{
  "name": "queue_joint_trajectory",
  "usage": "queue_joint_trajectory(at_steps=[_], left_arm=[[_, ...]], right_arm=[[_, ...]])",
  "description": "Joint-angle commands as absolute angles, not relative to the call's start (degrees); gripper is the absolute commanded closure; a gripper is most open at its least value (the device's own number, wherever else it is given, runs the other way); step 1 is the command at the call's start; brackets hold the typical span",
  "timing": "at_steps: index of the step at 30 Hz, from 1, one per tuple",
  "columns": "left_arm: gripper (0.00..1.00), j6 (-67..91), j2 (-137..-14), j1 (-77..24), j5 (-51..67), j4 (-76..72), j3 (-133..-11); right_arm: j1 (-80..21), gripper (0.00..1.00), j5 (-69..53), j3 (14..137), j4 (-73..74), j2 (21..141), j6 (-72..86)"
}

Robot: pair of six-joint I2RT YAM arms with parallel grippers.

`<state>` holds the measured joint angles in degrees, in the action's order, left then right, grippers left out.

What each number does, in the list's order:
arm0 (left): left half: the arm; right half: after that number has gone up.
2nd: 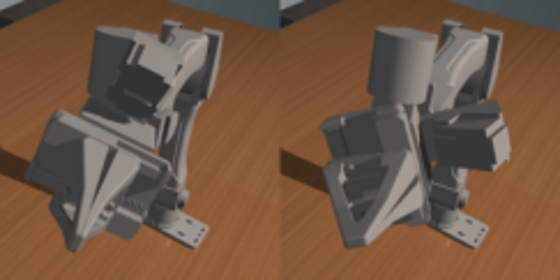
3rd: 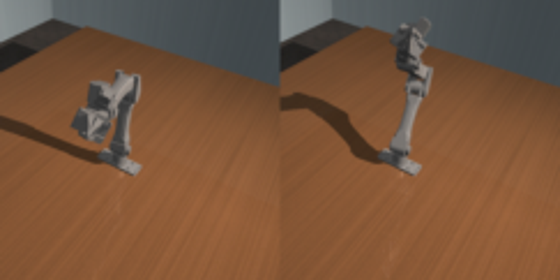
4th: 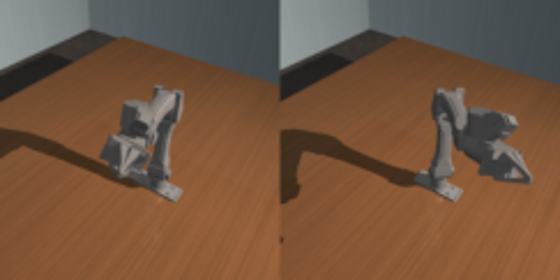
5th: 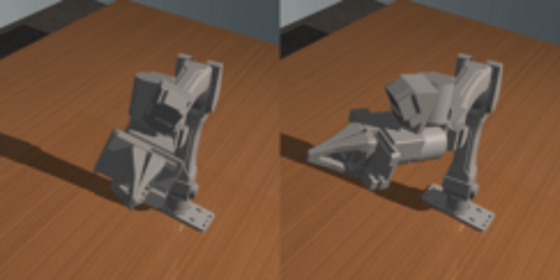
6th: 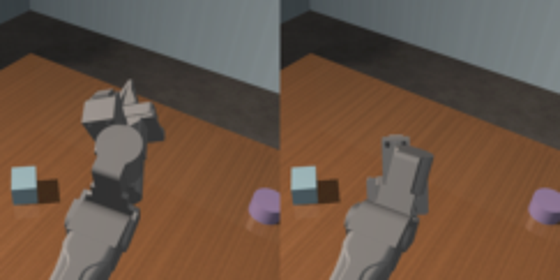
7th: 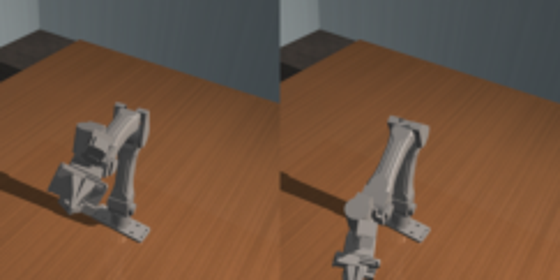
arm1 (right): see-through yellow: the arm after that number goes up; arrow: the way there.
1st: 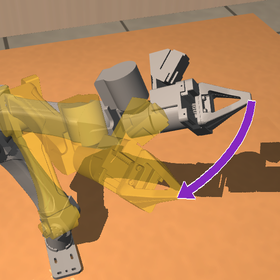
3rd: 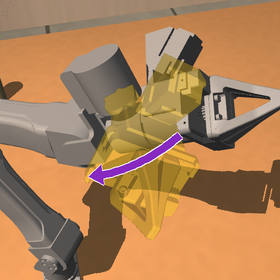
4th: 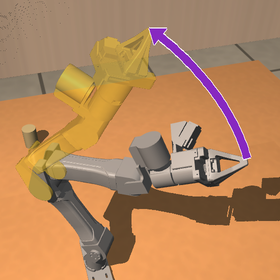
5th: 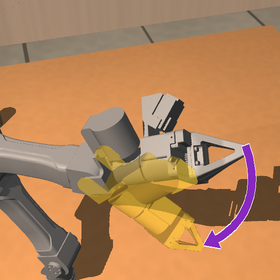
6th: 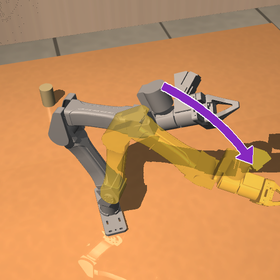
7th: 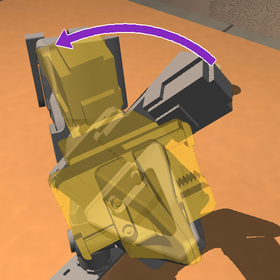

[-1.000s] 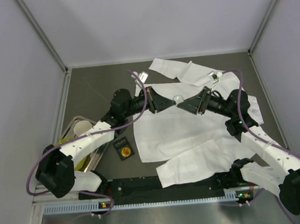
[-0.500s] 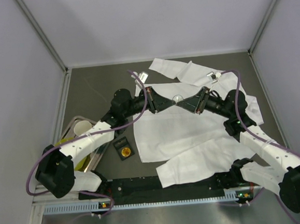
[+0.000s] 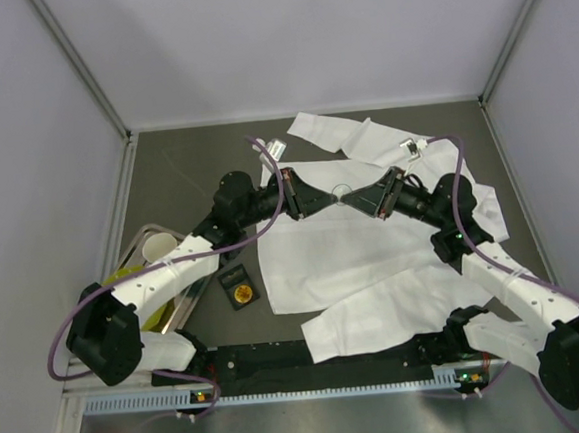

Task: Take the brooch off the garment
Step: Close the brooch.

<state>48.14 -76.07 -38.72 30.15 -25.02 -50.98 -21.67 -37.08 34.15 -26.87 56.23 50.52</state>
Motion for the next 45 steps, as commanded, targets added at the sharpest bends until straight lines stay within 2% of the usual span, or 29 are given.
queue_joint_trajectory(at_steps=[1, 7, 24, 36, 40, 45], left_arm=[[1.0, 45.8, -73.8, -39.3, 29.0, -24.6, -54.0], [1.0, 45.3, -73.7, -39.7, 28.8, -23.8, -54.4], [1.0, 42.5, -72.5, -40.4, 28.1, -22.0, -54.4], [1.0, 40.3, -73.3, -40.5, 30.8, -21.2, -55.6], [1.0, 37.1, -73.6, -40.5, 31.8, -18.1, -56.9], [1.0, 31.1, -74.1, -40.6, 33.0, -12.9, -60.0]], right_arm=[[-23.6, 0.69, -36.0, 34.7, -30.5, 56.8, 50.0], [-24.3, 0.7, -35.3, 35.0, -30.6, 57.3, 49.8], [-24.4, 0.83, -31.7, 33.2, -31.5, 57.9, 52.8], [-24.4, 0.85, -36.8, 35.7, -31.5, 61.3, 52.5], [-24.4, 0.9, -38.2, 36.3, -31.3, 62.4, 52.9], [-24.4, 0.91, -40.2, 36.7, -32.6, 64.2, 54.2]])
